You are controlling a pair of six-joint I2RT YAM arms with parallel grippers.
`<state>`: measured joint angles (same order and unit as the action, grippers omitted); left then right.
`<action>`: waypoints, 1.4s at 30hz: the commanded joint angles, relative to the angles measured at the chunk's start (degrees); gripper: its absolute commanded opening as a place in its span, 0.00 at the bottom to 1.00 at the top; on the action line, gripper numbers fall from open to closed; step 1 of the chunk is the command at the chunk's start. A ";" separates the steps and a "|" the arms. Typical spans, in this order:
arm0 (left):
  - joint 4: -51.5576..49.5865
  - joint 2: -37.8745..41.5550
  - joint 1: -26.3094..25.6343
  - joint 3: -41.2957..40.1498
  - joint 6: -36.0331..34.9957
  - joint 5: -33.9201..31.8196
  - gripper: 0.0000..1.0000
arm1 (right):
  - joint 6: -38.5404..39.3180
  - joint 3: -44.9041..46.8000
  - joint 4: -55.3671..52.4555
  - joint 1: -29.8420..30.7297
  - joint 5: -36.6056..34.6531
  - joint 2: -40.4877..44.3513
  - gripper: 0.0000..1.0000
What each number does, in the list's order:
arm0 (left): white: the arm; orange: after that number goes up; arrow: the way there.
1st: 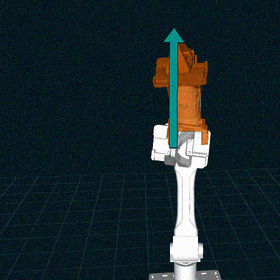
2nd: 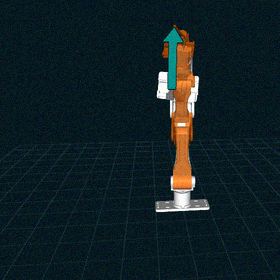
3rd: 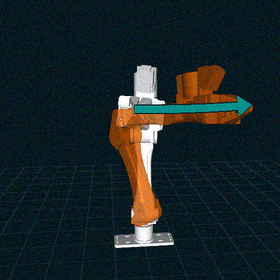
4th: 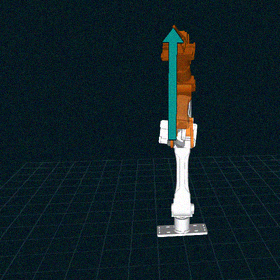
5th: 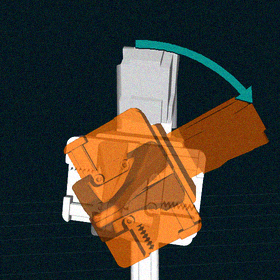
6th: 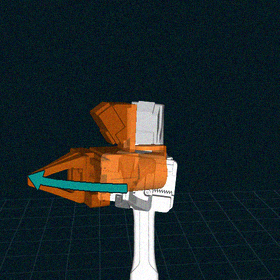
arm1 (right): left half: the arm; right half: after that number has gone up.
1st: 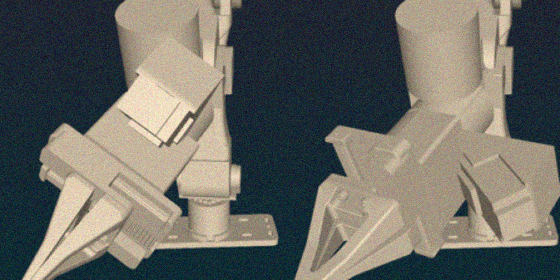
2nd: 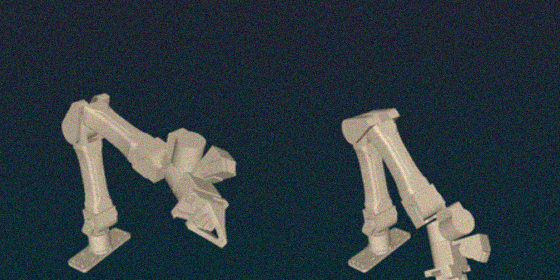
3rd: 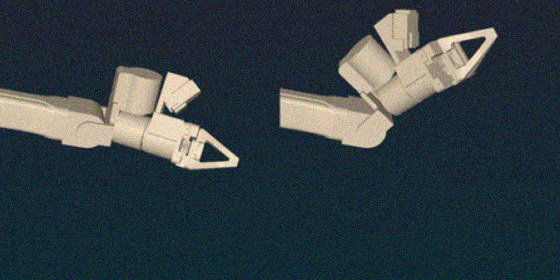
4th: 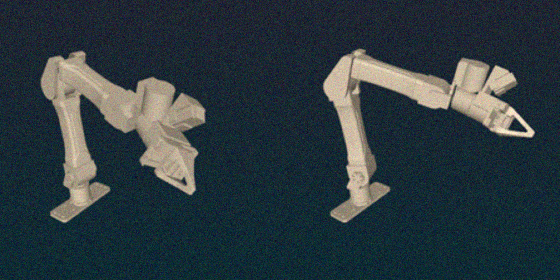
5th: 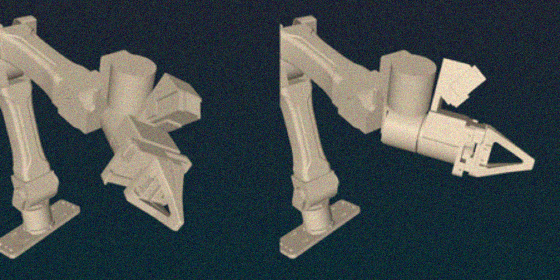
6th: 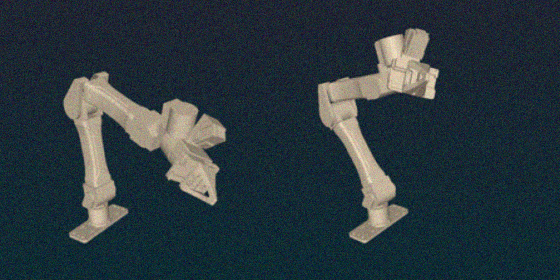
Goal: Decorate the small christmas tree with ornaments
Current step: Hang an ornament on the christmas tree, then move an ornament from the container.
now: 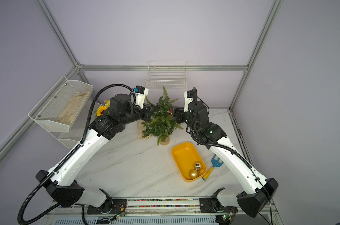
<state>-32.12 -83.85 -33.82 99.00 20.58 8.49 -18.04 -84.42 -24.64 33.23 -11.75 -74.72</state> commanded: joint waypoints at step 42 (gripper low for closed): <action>-5.93 26.37 -0.10 -39.27 -19.78 -22.38 0.42 | -40.90 35.03 -29.99 -4.71 7.39 3.38 0.76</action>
<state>-38.65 -58.46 -33.82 63.00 6.33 -9.56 -54.87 -50.54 -54.08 28.60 -5.15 -70.89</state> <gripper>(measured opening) 0.408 0.762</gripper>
